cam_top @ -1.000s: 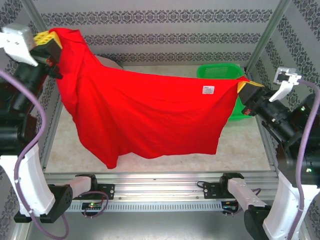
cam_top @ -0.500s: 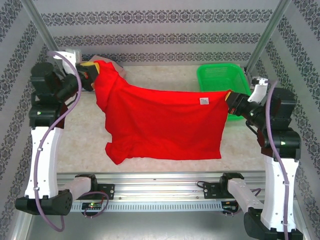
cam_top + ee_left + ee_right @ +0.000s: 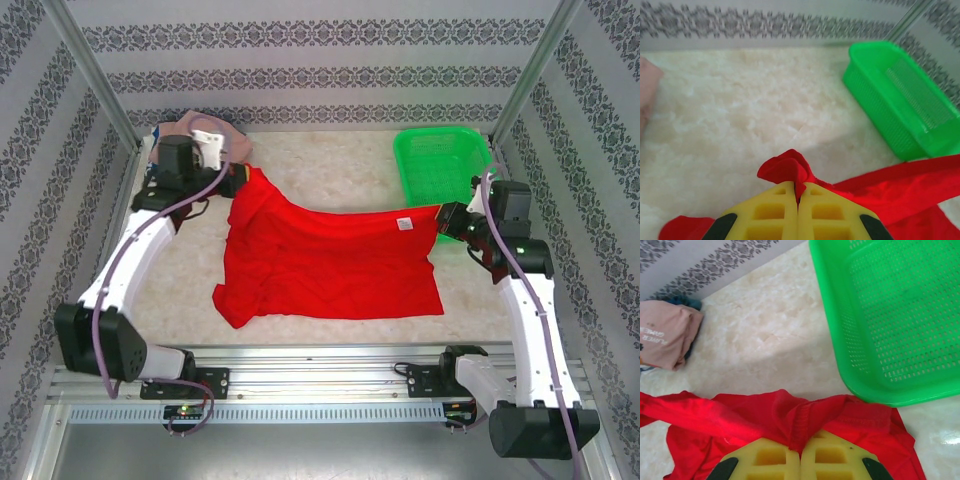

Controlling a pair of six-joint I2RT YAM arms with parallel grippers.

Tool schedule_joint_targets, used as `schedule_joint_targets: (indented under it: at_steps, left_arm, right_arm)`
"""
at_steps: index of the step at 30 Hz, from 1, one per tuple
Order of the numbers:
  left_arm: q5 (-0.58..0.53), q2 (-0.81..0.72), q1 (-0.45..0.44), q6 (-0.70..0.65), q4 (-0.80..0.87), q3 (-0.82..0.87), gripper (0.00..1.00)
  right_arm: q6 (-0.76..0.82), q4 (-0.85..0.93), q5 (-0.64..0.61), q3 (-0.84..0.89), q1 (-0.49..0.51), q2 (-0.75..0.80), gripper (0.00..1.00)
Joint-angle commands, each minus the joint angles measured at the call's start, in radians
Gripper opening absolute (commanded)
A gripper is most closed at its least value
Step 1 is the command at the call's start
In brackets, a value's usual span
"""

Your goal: Fold and stack the t-shirts

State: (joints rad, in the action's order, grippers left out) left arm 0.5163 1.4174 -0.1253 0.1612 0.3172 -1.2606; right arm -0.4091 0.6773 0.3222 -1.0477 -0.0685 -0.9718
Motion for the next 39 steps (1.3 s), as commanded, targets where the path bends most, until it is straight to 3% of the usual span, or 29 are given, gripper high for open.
schedule_joint_targets:
  at_steps: [1,9,17,21,23,26,30,39]
  left_arm:
    - [-0.152,0.089,-0.01,-0.002,0.002,0.031,0.0]
    - [-0.297,0.357,-0.04,-0.008,0.007,0.0,0.0]
    - [-0.299,0.407,-0.065,-0.006,-0.035,0.039,0.0]
    - [-0.336,0.285,-0.067,0.068,-0.06,0.064,0.39]
    - [-0.374,0.224,-0.084,0.083,0.002,0.02,0.48]
    - [-0.438,0.199,-0.172,0.049,0.105,-0.074,0.53]
    - [-0.511,0.341,-0.257,0.005,0.317,-0.258,0.52]
    - [-0.56,0.62,-0.28,-0.043,0.555,-0.53,0.5]
  right_arm:
    - [0.017,-0.082,-0.035,0.023,-0.01,-0.031,0.0]
    - [0.032,-0.104,-0.041,0.044,-0.01,-0.094,0.0]
    - [0.044,-0.103,-0.049,0.057,-0.009,-0.112,0.0]
    - [0.055,-0.094,-0.048,0.058,-0.008,-0.111,0.0]
    - [0.059,-0.089,-0.046,0.058,-0.009,-0.105,0.0]
    - [0.065,-0.087,-0.044,0.064,-0.008,-0.102,0.0]
    - [0.069,-0.09,-0.035,0.076,-0.009,-0.102,0.0]
    - [0.073,-0.099,-0.028,0.094,-0.008,-0.096,0.0]
